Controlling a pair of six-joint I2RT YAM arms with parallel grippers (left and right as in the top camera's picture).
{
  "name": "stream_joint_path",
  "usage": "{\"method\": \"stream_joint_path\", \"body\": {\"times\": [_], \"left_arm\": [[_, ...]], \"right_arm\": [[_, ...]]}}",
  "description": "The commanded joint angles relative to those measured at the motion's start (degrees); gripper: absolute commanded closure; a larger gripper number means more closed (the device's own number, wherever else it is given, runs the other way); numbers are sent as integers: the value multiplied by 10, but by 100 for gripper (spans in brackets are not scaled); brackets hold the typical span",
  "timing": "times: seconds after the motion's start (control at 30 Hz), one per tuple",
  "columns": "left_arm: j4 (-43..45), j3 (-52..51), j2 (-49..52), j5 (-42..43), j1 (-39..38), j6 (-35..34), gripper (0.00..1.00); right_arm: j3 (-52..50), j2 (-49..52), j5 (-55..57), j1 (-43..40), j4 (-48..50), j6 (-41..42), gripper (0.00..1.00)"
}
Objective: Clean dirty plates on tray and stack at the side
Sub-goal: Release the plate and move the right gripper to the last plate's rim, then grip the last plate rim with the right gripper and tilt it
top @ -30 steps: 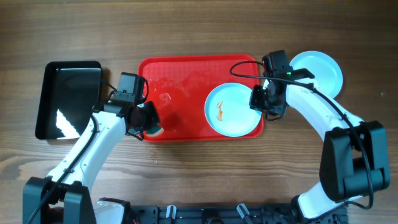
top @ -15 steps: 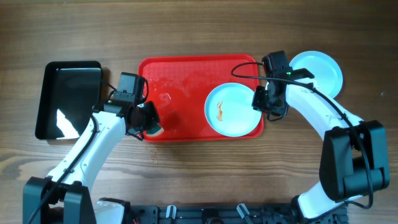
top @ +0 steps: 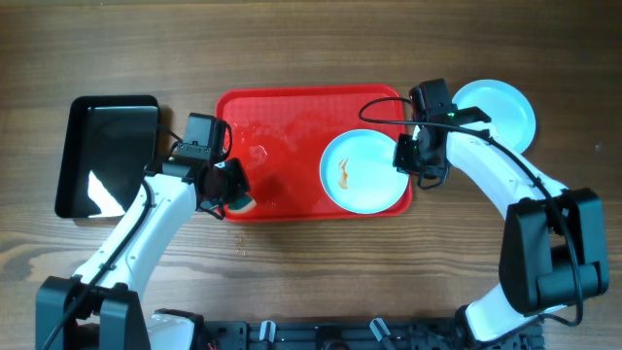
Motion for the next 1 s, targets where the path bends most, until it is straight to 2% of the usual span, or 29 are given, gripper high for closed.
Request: {"method": "stream_joint_path", "body": {"times": [0.0, 0.27, 0.4, 0.97], "left_arm": [[2, -4, -2, -6, 3, -4, 96], [2, -4, -2, -6, 3, -4, 96], [2, -4, -2, -6, 3, -4, 96], [2, -4, -2, -6, 3, -4, 96]], "right_arm": [[-5, 14, -9, 2, -6, -17, 72], [-16, 14, -9, 2, 8, -18, 72], [-20, 14, -10, 2, 17, -20, 77], [-43, 15, -31, 3, 30, -20, 75]]}}
